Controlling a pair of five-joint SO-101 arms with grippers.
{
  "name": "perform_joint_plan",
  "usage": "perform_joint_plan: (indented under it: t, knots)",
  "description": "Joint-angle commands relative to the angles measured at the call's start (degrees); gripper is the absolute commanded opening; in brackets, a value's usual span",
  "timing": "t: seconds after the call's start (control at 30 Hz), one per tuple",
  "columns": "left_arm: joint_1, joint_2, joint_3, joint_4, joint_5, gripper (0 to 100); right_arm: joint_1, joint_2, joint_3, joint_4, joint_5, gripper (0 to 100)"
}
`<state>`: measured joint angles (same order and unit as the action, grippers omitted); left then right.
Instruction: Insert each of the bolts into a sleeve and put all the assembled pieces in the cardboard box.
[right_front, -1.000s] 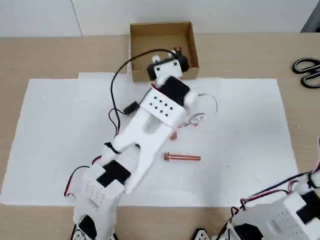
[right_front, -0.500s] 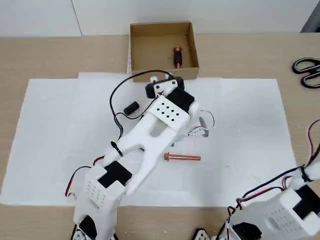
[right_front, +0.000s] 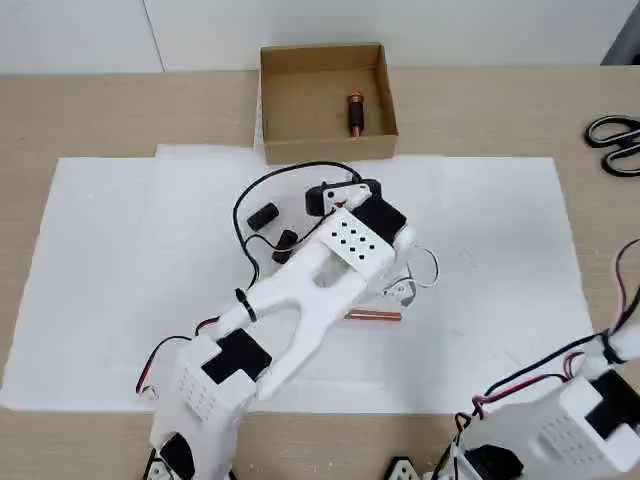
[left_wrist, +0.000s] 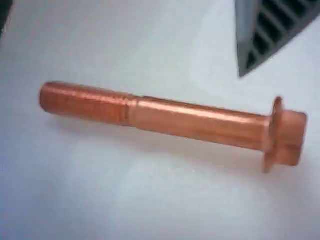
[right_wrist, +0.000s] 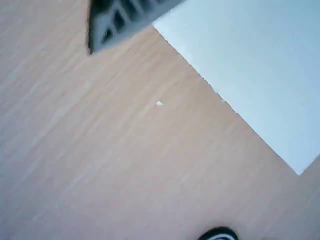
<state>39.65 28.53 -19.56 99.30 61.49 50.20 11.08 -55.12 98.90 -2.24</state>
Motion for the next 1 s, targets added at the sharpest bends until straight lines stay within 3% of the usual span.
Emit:
perform_joint_plan:
  t: [0.0, 0.53, 0.97]
  knots:
    - [0.26, -0.26, 2.07, 1.05, 0.35, 29, -0.57, -1.36, 0.0, 0.48, 0.18, 15.6]
    - [0.0, 2.81, 4.44, -4.57, 5.36, 29, -0.57, -1.19, 0.09, 0.57, 0.18, 15.6]
    - [-0.09, 9.49, 0.92, -4.13, 6.59, 29, -0.57, -1.1, 0.09, 0.48, 0.18, 15.6]
